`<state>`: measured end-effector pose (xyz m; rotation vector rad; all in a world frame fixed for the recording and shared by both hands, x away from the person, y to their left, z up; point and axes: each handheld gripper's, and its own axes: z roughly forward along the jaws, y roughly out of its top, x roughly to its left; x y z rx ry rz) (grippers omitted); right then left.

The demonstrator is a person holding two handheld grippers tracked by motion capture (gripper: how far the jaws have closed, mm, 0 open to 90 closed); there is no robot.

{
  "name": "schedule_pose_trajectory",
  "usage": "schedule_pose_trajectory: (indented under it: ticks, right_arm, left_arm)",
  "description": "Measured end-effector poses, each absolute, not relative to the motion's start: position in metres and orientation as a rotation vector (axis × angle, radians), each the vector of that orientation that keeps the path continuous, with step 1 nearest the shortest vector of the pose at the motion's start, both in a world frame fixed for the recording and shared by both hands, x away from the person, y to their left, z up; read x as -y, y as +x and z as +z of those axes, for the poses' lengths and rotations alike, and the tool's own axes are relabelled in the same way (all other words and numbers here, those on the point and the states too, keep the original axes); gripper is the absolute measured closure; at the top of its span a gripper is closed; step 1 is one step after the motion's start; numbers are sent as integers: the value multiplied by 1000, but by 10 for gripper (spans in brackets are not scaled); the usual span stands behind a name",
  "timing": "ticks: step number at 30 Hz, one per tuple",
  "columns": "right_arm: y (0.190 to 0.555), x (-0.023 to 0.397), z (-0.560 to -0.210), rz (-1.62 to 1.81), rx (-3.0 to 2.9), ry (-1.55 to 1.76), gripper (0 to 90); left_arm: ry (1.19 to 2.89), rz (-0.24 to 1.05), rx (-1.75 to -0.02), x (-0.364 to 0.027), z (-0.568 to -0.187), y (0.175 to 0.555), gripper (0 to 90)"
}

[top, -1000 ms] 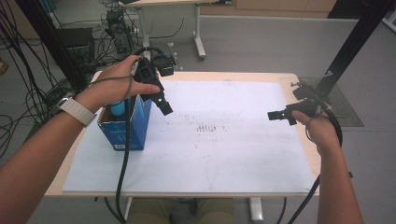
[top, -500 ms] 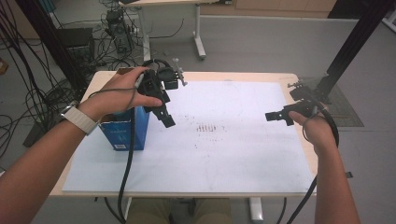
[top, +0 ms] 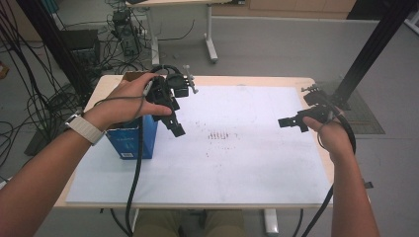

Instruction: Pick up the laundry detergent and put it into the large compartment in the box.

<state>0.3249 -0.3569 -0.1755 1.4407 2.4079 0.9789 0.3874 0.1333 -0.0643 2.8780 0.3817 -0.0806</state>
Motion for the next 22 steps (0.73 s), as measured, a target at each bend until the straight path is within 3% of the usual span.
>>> schedule_pose_trajectory:
  ticks: [22]
  right_arm:
    - [322, 362, -178, 983, -2401, 1447, 76]
  left_arm:
    - [2871, -70, -392, -133, -67, 387, 77]
